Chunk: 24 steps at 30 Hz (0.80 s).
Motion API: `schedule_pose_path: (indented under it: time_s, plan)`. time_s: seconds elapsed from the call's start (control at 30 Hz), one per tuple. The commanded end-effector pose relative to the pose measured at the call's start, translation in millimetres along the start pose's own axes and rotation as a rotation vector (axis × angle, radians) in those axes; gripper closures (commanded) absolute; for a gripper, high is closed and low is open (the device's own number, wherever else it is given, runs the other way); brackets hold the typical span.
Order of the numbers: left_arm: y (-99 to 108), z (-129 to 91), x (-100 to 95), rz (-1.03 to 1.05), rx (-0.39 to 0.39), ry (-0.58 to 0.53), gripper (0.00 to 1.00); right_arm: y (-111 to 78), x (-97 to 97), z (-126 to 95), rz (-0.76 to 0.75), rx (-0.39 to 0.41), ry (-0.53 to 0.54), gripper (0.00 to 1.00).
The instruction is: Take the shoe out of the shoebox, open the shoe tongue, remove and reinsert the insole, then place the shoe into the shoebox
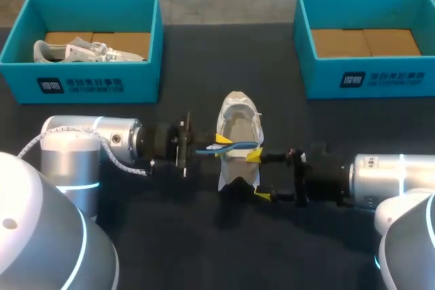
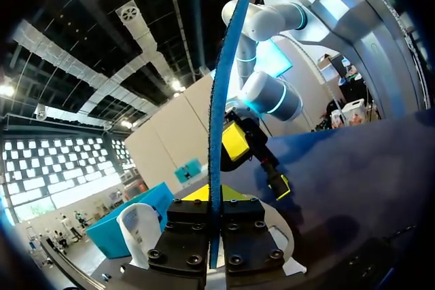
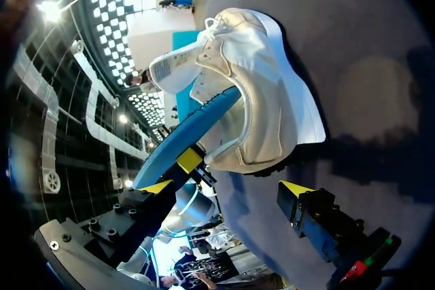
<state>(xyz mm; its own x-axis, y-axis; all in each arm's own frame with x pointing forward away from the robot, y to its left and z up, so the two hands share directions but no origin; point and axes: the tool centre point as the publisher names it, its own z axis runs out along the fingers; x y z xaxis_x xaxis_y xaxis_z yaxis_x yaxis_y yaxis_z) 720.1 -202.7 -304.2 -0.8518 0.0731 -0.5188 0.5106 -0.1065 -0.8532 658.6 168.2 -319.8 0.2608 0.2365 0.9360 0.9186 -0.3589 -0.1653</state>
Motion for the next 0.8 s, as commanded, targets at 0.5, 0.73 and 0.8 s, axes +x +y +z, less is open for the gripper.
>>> schedule_pose_path:
  time_s: [0.5, 0.73, 0.8]
  plan:
    - [12, 1, -1.0, 0.011, -0.006, 0.014, 1.00, -1.8, 5.6, 3, -0.013, -0.010, -0.039, 0.00]
    - [16, 0, -0.8, 0.010, -0.013, 0.015, 1.00, -4.9, 13.2, 5, -0.056, -0.032, -0.127, 0.00]
    - [16, 0, 0.0, 0.010, -0.014, 0.018, 1.00, -5.7, 14.7, 6, -0.064, -0.031, -0.139, 0.00]
